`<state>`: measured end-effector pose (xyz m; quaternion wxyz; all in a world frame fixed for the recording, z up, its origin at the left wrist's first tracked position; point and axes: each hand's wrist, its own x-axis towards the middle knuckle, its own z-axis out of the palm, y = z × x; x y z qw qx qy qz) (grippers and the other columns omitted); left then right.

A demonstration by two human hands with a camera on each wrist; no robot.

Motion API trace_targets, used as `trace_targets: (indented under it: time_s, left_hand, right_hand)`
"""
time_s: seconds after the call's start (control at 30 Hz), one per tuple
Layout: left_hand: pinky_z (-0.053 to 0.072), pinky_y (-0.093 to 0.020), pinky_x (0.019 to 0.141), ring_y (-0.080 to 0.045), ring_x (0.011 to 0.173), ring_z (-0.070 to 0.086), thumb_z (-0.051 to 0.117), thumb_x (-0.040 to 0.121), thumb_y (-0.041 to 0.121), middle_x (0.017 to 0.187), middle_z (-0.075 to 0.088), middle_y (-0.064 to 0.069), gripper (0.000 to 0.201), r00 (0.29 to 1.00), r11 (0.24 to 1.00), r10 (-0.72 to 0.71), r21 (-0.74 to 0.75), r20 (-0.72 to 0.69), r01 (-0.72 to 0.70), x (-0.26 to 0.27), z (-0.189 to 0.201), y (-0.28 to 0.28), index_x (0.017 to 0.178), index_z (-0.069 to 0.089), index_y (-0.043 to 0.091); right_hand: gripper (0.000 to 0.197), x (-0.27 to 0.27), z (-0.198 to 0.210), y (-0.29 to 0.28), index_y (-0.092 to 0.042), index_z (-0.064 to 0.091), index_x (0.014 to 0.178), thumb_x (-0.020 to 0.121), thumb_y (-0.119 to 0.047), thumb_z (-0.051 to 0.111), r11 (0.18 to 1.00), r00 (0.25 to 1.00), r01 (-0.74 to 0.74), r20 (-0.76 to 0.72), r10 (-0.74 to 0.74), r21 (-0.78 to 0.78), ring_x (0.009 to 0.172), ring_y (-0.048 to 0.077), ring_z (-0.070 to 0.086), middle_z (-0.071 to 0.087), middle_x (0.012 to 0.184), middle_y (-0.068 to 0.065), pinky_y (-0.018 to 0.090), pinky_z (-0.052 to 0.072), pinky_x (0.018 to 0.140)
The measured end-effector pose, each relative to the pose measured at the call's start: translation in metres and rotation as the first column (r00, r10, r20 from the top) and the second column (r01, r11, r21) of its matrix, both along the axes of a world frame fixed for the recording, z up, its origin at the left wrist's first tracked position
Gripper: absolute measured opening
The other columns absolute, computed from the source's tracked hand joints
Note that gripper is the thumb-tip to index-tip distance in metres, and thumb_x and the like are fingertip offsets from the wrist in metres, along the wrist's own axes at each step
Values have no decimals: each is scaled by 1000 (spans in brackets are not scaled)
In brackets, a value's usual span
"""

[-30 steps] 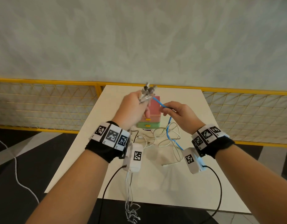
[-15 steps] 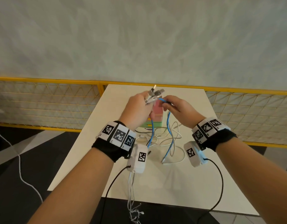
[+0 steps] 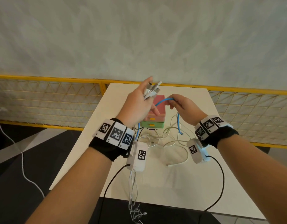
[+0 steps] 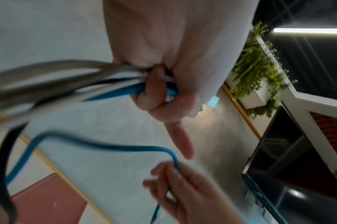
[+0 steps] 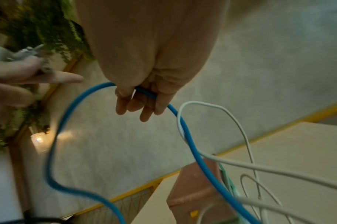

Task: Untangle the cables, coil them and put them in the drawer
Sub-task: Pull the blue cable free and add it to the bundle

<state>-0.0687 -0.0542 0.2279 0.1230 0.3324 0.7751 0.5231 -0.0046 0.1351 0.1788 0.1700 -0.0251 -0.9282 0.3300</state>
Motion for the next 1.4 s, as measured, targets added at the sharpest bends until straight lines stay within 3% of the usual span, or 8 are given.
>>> trace_targets:
  time_s: [0.2,0.33,0.4,0.6,0.73,0.93,1.1,1.4]
  left_hand:
    - [38,-22,41,-8,31,45,51,100,23,52,61,-1,26,998,996,-9,-93,-56,4,1,-8,13,76,57,16]
    - [35,-22,43,-7,31,41,49,100,19,38,48,5,30,988,987,129,106,-86,-120,-1,2,13,71,55,16]
    - [32,-21,39,-9,30,39,48,101,23,36,46,5,29,984,963,176,215,-37,-165,-5,9,10,73,53,17]
    - [29,-17,35,-10,29,36,47,102,19,38,43,4,24,983,938,181,306,-32,-163,-12,17,2,82,54,10]
    - [30,-16,36,-6,30,37,45,103,13,39,45,7,21,989,958,150,252,-20,-140,-14,9,4,86,57,11]
    - [32,-22,45,-6,39,39,52,99,18,40,47,11,20,996,988,58,145,-71,-48,-7,5,9,85,65,17]
    - [33,-20,48,-3,44,42,63,94,31,46,53,15,22,981,961,157,247,-110,-126,-3,17,-1,78,71,20]
    - [16,-20,43,-12,41,16,50,101,30,49,21,8,51,967,949,-199,277,156,151,33,35,-16,56,28,26]
  right_hand:
    - [15,-7,17,-4,-6,57,102,96,-3,44,997,993,-79,-92,77,-24,74,-10,51,56,83,-3,4,37,71]
    - [17,-12,-17,12,-10,54,91,99,-11,39,999,998,6,61,-4,-39,80,3,57,59,85,5,11,41,76]
    - [21,-12,-37,23,-6,54,91,100,-13,37,995,991,67,124,-57,-76,84,27,59,61,86,8,35,47,84]
    - [25,-10,-46,38,-11,59,102,100,-8,34,990,982,132,142,-125,-40,95,22,57,62,99,5,39,44,95]
    - [24,-12,-26,39,-16,61,108,98,-9,41,984,984,170,63,-167,-50,96,11,56,62,103,0,38,47,95]
    - [19,13,46,-5,-21,59,107,89,-16,61,992,1000,-9,-10,8,-126,77,12,66,65,83,-1,15,46,65]
    - [7,57,86,-44,-15,62,82,87,-18,65,989,985,-145,93,142,16,60,17,66,66,61,-1,29,52,64]
    - [17,110,89,-88,-12,70,83,85,-30,67,883,773,-437,430,466,-171,57,4,59,69,68,-5,5,37,54]
